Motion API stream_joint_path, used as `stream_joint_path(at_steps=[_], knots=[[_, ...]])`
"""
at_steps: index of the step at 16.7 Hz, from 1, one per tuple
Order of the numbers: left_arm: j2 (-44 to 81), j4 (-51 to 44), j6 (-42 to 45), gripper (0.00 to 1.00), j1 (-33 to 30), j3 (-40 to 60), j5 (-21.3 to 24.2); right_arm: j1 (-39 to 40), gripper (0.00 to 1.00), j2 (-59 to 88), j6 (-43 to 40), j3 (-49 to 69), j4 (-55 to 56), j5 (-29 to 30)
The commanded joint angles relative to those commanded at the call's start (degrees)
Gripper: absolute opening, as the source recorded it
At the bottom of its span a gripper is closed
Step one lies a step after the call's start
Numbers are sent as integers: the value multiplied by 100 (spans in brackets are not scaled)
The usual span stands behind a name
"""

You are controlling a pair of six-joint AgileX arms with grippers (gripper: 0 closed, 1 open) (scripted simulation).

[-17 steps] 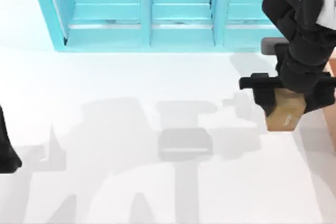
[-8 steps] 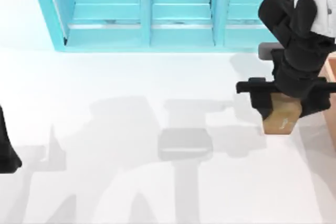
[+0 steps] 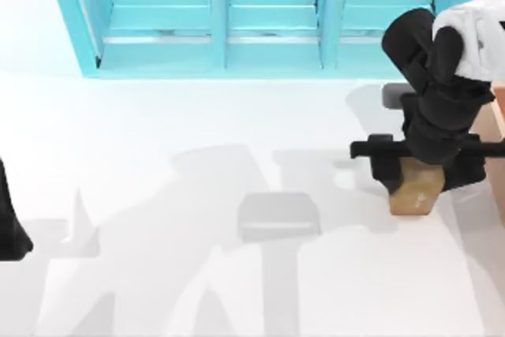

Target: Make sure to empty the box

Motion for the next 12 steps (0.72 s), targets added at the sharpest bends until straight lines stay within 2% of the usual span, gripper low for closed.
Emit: stream_joint_path(at_steps=[12], knots=[[0, 0, 0, 100, 0, 0, 0, 0, 90, 0, 0, 0, 0, 0]])
